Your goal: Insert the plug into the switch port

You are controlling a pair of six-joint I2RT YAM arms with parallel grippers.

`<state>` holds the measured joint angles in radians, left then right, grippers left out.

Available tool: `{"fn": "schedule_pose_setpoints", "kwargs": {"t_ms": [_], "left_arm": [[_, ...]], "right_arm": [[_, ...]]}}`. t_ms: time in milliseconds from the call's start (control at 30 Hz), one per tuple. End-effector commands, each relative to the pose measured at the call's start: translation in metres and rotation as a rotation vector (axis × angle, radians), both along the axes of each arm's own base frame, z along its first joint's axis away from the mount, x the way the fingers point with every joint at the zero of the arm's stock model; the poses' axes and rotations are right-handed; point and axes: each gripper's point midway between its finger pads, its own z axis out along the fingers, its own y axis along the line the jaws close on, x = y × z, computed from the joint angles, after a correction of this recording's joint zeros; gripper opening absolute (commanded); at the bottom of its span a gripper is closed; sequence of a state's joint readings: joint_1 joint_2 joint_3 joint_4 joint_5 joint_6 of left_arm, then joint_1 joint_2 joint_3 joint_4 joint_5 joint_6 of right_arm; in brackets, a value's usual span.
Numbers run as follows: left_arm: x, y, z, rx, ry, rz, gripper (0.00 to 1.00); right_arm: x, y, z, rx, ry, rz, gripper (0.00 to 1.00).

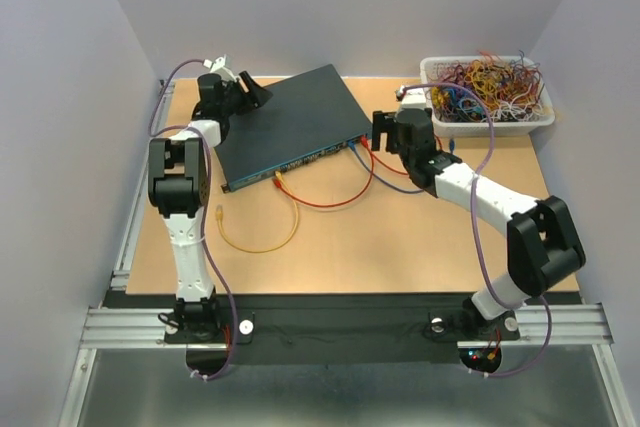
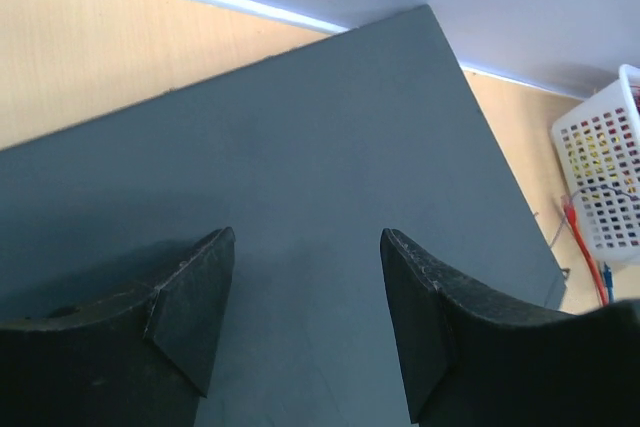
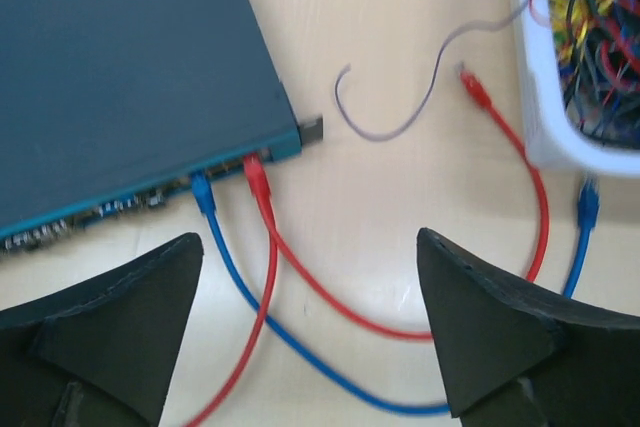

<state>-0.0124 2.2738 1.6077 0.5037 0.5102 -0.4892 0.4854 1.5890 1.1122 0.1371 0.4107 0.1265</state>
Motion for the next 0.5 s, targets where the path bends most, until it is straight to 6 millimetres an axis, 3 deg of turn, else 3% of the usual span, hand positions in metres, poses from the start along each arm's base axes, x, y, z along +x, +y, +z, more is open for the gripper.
{"fn": "schedule_pose_setpoints", "kwargs": {"t_ms": [0, 33, 67, 100, 133, 167, 267, 300, 333, 367, 400, 433, 467], "left_arm": [[-0.021, -0.012, 0.123, 0.027, -0.247, -0.012, 0.71], [-0.03, -0.02, 0.119, 0.033, -0.235, -0.024, 0.71], [-0.04, -0.023, 0.138, 0.033, -0.263, -0.028, 0.71], [-0.047, -0.026, 0.141, 0.038, -0.266, -0.026, 0.71], [-0.058, -0.033, 0.133, 0.046, -0.244, -0.036, 0.71], [-0.066, -0.035, 0.132, 0.051, -0.235, -0.037, 0.71], [-0.104, -0.049, 0.129, 0.085, -0.218, -0.044, 0.71], [-0.116, -0.049, 0.143, 0.096, -0.242, -0.022, 0.71], [-0.131, -0.051, 0.125, 0.114, -0.202, -0.025, 0.71], [-0.145, -0.064, 0.119, 0.142, -0.192, -0.05, 0.71], [-0.157, -0.062, 0.133, 0.153, -0.22, -0.024, 0.71], [-0.172, -0.062, 0.113, 0.175, -0.182, -0.023, 0.71], [-0.187, -0.072, 0.11, 0.192, -0.181, -0.044, 0.71]], "right_arm": [[-0.02, -0.003, 0.003, 0.105, -0.01, 0.001, 0.94], [-0.033, -0.003, -0.006, 0.129, 0.013, 0.025, 0.96], [-0.04, -0.002, -0.007, 0.141, 0.017, 0.037, 0.98], [-0.047, -0.001, -0.011, 0.153, 0.028, 0.054, 1.0], [-0.058, 0.001, -0.023, 0.159, 0.059, 0.087, 1.0], [-0.067, 0.001, -0.015, 0.178, 0.042, 0.103, 1.0], [-0.09, 0.002, -0.017, 0.217, 0.049, 0.151, 1.0], [-0.097, 0.002, -0.017, 0.229, 0.048, 0.162, 1.0], [-0.104, 0.004, -0.018, 0.251, 0.054, 0.182, 1.0], [-0.115, 0.002, -0.016, 0.264, 0.043, 0.197, 1.0], [-0.12, 0.001, -0.016, 0.27, 0.038, 0.204, 1.0], [-0.125, 0.0, -0.016, 0.289, 0.036, 0.2, 1.0], [-0.133, -0.004, -0.013, 0.301, 0.021, 0.204, 1.0]]}}
